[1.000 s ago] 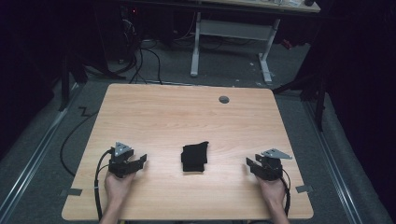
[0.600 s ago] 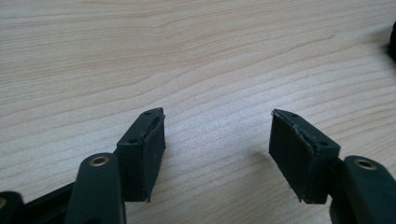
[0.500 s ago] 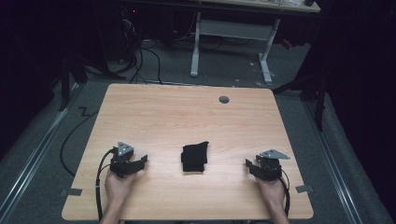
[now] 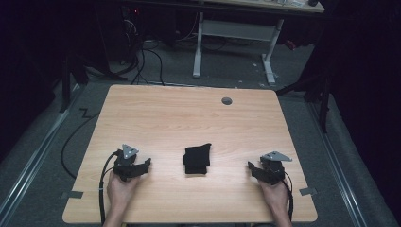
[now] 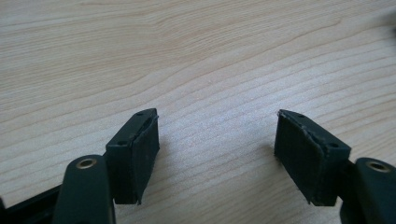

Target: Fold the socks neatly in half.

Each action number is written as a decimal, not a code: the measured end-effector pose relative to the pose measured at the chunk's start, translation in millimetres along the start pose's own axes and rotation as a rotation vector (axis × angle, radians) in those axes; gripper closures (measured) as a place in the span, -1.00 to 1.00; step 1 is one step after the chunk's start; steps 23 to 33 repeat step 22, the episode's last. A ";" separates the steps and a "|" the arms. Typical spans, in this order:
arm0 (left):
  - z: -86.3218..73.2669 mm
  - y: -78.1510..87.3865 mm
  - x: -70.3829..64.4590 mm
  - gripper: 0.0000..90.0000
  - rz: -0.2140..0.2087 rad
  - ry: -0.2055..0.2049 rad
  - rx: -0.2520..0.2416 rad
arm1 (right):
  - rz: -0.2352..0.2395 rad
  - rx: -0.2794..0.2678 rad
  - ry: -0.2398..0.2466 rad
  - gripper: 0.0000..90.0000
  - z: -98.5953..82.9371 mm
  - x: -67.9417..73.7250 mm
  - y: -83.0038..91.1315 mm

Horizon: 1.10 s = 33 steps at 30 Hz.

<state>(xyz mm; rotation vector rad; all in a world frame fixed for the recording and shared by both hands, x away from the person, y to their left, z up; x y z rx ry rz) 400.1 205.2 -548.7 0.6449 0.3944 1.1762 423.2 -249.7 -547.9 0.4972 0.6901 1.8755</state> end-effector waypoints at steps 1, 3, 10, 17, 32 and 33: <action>0.0 0.0 0.0 -0.31 0.001 0.000 0.001 | 0.000 0.000 0.000 -0.09 0.0 0.0 0.0; -0.2 0.2 -0.1 -0.31 0.003 0.002 0.002 | -0.001 0.000 0.000 -0.10 0.0 -0.1 0.0; -0.4 0.4 -0.4 -0.33 0.002 0.004 0.000 | -0.002 0.000 0.000 -0.10 -0.1 -0.1 0.0; -0.5 0.4 -0.5 -0.32 0.001 0.003 -0.001 | -0.002 0.000 0.000 -0.10 -0.1 -0.1 0.0; -0.4 0.4 -0.5 -0.32 0.000 0.003 -0.001 | -0.001 0.000 0.000 -0.11 -0.1 -0.1 0.0; -0.4 0.4 -0.5 -0.32 0.000 0.003 -0.001 | -0.001 0.000 0.000 -0.11 -0.1 -0.1 0.0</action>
Point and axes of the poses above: each handheld gripper's, and its own axes: y roughly backward along the jaws, z roughly out of its top, x roughly to its left, the point moved 6 cm from there along -y, roughly forward along the jaws, and after that the axes turned 3 degrees about -y, right-handed, at the moved point
